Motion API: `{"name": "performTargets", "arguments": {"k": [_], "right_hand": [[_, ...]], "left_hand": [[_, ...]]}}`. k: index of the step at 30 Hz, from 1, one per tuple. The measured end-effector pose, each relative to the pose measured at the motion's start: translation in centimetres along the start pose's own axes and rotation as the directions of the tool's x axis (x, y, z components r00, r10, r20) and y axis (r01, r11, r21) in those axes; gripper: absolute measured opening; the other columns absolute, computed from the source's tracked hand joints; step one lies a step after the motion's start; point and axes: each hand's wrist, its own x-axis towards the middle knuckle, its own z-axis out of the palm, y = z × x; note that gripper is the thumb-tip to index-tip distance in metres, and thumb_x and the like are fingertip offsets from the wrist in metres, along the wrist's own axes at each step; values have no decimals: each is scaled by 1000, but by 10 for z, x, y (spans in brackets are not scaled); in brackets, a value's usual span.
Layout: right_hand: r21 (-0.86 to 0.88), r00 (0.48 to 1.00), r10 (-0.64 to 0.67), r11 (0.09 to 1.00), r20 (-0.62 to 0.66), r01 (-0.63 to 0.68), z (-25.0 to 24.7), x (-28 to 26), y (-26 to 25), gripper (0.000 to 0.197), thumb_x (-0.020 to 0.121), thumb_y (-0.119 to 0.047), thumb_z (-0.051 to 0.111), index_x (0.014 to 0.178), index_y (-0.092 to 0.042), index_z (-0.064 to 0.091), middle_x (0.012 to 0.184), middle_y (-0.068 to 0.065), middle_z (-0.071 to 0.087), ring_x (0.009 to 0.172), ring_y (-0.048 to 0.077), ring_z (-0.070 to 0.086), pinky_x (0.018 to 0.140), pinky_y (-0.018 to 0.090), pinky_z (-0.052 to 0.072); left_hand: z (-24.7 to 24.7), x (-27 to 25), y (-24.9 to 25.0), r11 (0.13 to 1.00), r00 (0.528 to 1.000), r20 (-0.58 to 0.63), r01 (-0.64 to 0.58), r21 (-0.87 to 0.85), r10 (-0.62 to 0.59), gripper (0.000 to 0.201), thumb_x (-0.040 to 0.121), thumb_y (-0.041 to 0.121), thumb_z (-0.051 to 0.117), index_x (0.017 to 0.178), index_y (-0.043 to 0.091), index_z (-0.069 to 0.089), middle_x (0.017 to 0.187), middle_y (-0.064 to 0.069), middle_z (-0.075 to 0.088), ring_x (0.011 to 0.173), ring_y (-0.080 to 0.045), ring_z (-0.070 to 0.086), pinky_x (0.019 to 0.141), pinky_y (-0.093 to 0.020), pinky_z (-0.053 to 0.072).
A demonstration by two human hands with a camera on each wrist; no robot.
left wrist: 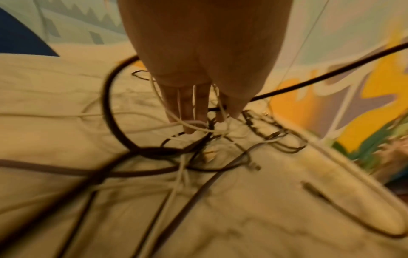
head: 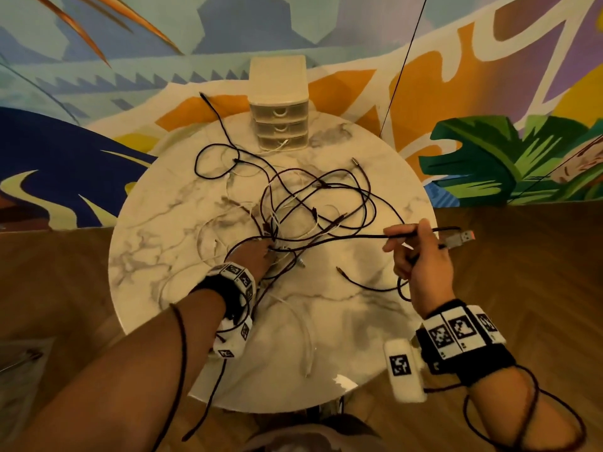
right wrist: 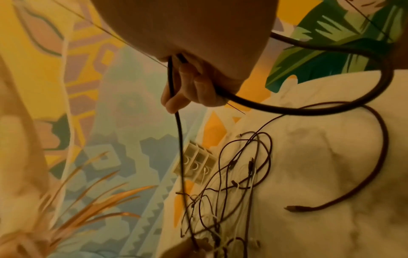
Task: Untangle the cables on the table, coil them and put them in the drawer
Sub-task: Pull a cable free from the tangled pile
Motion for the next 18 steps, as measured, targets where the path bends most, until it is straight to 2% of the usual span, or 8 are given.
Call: {"name": "performTargets", "arguments": {"k": [2, 4, 7, 10, 11, 13, 15, 18], "right_hand": [[-11, 1000, 1, 1000, 9, 0, -1, -1, 3, 52, 103, -39, 26, 90, -12, 69, 67, 6, 61, 42, 10, 23, 46, 27, 13], [-16, 1000, 13, 1000, 12, -13, 2, -5, 8, 48, 103, -38, 28, 95, -13, 68, 69, 6, 61, 43, 10, 23, 47, 27, 14], [-10, 999, 6, 1000, 39, -6, 12, -10, 10, 45, 103, -36, 27, 100, -15, 67, 68, 6, 59, 41, 10, 23, 46, 27, 15], [20, 1000, -9, 1000, 16, 8, 22, -10, 8, 49, 103, -41, 23, 97, -18, 65, 67, 7, 57, 42, 10, 22, 47, 29, 13], [25, 1000, 1, 1000, 11, -1, 23, -10, 9, 51, 102, -43, 21, 96, -18, 65, 66, 6, 57, 42, 10, 23, 47, 28, 13], [-43, 997, 35, 999, 63, -32, 25, -10, 14, 58, 101, -48, 17, 102, -17, 67, 63, 5, 54, 43, 9, 25, 46, 25, 16], [-183, 977, 129, 978, 168, -97, 30, -14, 22, 62, 100, -50, 17, 106, -15, 69, 61, 5, 52, 43, 8, 29, 43, 20, 20], [-291, 911, 268, 940, 312, -177, 45, -20, 34, 53, 99, -47, 25, 115, -13, 62, 62, 6, 49, 42, 8, 27, 40, 17, 22]], "left_hand": [[-11, -6, 12, 999, 995, -97, 10, -52, -15, 34, 96, 34, 42, 123, 21, 59, 122, -7, 62, 111, -27, 56, 92, -34, 43], [-20, -15, 20, 997, 982, -191, -19, -77, 4, 32, 98, 33, 42, 120, 21, 62, 114, -6, 66, 105, -27, 59, 86, -34, 44], [-29, -25, 28, 984, 974, -224, 3, -176, -43, 32, 98, 33, 42, 118, 20, 63, 105, -8, 69, 98, -28, 61, 80, -34, 45], [-38, -31, 35, 799, 976, -120, 76, -596, -183, 26, 98, 28, 44, 109, 17, 64, 66, -10, 65, 56, -20, 62, 55, -29, 48], [-36, -34, 36, 759, 973, -114, 82, -646, -203, 26, 98, 28, 43, 109, 15, 62, 60, -8, 62, 47, -17, 58, 51, -28, 46], [-34, -43, 38, 860, 972, -178, 45, -509, -157, 29, 99, 33, 41, 114, 16, 59, 74, -10, 66, 62, -24, 63, 59, -35, 50], [-33, -55, 44, 988, 971, -238, -37, -153, -1, 32, 99, 37, 37, 119, 20, 55, 98, -8, 67, 86, -29, 63, 71, -37, 50], [-29, -73, 61, 970, 954, -203, -192, 146, 220, 26, 99, 35, 34, 114, 22, 52, 102, -2, 63, 87, -25, 62, 70, -37, 50]]}}
